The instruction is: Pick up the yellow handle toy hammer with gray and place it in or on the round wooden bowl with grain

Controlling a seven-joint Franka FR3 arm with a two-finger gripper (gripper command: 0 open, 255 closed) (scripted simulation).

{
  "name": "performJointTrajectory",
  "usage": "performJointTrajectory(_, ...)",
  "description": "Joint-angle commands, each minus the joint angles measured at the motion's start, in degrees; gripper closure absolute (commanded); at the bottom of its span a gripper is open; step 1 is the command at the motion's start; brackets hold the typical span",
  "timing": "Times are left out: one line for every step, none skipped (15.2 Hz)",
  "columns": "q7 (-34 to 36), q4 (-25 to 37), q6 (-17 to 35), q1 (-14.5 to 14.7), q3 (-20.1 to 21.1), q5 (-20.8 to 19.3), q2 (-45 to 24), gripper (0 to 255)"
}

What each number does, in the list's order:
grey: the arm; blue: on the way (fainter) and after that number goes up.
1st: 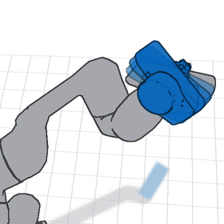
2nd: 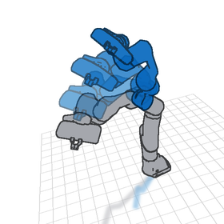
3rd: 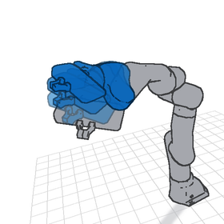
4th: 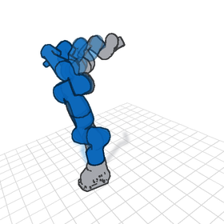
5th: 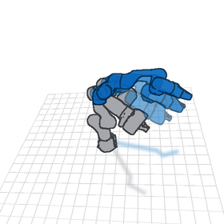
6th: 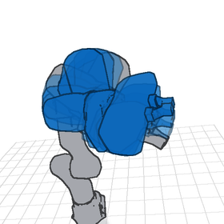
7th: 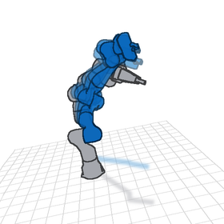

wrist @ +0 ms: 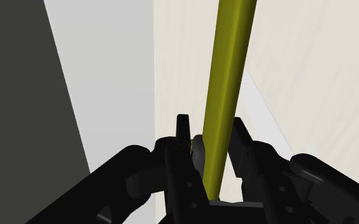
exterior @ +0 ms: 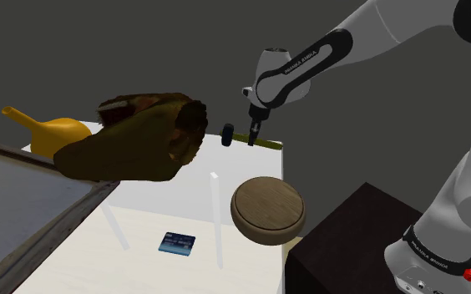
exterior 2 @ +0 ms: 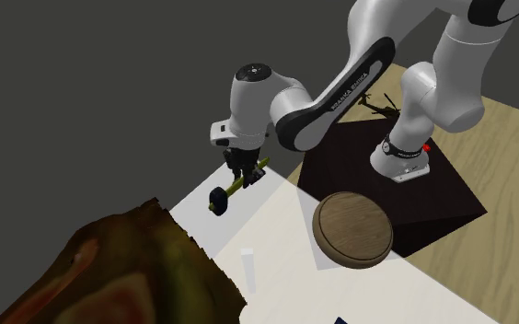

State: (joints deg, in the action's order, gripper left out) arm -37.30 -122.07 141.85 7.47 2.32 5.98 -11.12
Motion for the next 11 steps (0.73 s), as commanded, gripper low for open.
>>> performJointTrajectory(0.23,0.57,-1.64,0.02,-0.03,-0.13,1.07,255)
performJointTrajectory(0.3,0.82,-2.34,0.02,-0.04,-0.18,1.53,255)
performJointTrajectory(0.38,1.09,-3.04,0.02,-0.05,-0.23,1.97,255)
performJointTrajectory(0.45,1.36,-3.74,0.01,-0.06,-0.28,2.4,255)
performJointTrajectory(0.52,1.65,-4.45,0.01,-0.08,-0.33,2.82,255)
performJointTrajectory(0.59,1.95,-5.16,0.0,-0.09,-0.38,3.23,255)
performJointTrajectory(0.66,2.26,-5.87,0.0,-0.1,-0.42,3.63,255)
performJointTrajectory(0.73,2.58,-6.58,-0.01,-0.11,-0.46,4.02,255)
performJointTrajectory(0.8,2.92,-7.3,-0.01,-0.12,-0.51,4.4,255)
performJointTrajectory(0.86,3.27,-8.01,-0.02,-0.13,-0.55,4.77,255)
performJointTrajectory(0.93,3.63,-8.73,-0.02,-0.14,-0.59,5.13,255)
